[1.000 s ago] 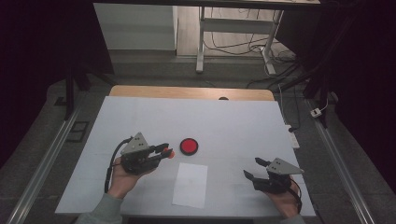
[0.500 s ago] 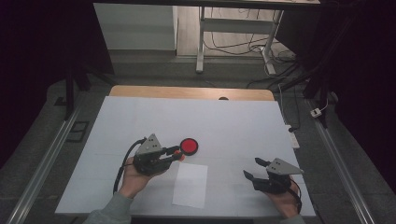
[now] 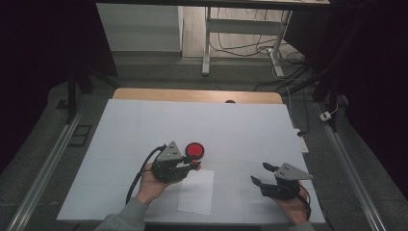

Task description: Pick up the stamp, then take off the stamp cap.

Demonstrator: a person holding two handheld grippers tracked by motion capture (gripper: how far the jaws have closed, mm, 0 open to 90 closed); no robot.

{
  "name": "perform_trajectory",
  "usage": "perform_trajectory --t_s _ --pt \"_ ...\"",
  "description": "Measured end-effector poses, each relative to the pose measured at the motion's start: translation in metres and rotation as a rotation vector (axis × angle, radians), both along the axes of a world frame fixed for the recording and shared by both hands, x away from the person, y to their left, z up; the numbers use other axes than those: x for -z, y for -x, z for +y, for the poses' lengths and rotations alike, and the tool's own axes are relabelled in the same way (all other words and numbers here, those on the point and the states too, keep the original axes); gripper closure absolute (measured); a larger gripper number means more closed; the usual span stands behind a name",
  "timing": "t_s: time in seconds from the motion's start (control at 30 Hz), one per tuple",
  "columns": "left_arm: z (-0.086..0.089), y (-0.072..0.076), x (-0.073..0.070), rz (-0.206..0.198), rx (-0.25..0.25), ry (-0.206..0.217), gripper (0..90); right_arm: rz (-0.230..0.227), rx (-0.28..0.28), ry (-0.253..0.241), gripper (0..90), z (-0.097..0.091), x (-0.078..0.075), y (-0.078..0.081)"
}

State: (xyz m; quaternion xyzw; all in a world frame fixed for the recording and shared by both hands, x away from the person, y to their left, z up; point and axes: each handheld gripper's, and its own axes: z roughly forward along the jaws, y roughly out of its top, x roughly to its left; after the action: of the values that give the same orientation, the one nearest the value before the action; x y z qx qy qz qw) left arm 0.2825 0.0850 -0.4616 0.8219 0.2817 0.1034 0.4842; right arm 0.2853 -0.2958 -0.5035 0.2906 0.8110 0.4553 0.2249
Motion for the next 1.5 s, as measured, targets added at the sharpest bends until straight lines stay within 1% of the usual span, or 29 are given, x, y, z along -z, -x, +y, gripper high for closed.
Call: perform_trajectory --t_s 0.17,0.27,0.33,0.4,0.43,0.47,0.8,1.03,1.33,1.37,1.4,1.43,1.47,1.5 --pt "-0.007 -0.002 0.009 0.017 0.025 -0.008 72.8 0.001 0.001 0.002 31.4 0.001 0.000 -0.001" --pt "-0.008 -0.003 0.011 0.021 0.031 -0.011 72.8 -0.002 -0.001 0.005 31.4 0.002 0.000 -0.001" --pt "-0.007 -0.003 0.011 0.017 0.029 -0.009 72.8 0.000 -0.007 0.007 31.4 0.003 0.001 -0.001" --pt "-0.006 -0.003 0.010 0.017 0.027 0.003 72.8 0.000 -0.007 0.002 31.4 0.004 0.001 -0.001" --pt "-0.006 -0.003 0.010 0.021 0.027 0.011 72.8 -0.001 -0.002 0.010 31.4 0.004 0.000 -0.001" --pt "-0.006 -0.003 0.010 0.024 0.027 0.016 72.8 -0.003 -0.005 0.008 31.4 0.004 0.000 -0.001" --pt "-0.011 -0.002 0.010 0.020 0.029 0.007 72.8 -0.007 -0.007 0.006 31.6 0.002 0.000 0.003" --pt "-0.009 -0.001 0.009 0.016 0.025 0.012 72.8 -0.016 -0.019 0.014 31.8 0.007 -0.003 0.004" --pt "-0.009 0.000 0.009 0.016 0.024 0.013 72.8 -0.010 -0.043 0.008 32.2 0.014 -0.002 0.004" --pt "-0.009 0.000 0.009 0.016 0.025 0.013 72.8 -0.013 -0.036 0.014 32.3 0.015 -0.002 0.005" --pt "-0.009 0.000 0.009 0.016 0.025 0.013 72.8 -0.010 -0.045 0.004 32.3 0.016 -0.002 0.005" --pt "-0.009 0.000 0.009 0.015 0.026 0.013 72.8 -0.008 -0.046 0.005 32.4 0.017 -0.002 0.005" --pt "-0.009 0.000 0.008 0.015 0.026 0.013 72.8 -0.010 -0.050 -0.008 32.4 0.018 -0.002 0.005" --pt "-0.009 0.000 0.008 0.015 0.025 0.013 72.8 -0.008 -0.047 0.005 32.5 0.019 -0.003 0.006"
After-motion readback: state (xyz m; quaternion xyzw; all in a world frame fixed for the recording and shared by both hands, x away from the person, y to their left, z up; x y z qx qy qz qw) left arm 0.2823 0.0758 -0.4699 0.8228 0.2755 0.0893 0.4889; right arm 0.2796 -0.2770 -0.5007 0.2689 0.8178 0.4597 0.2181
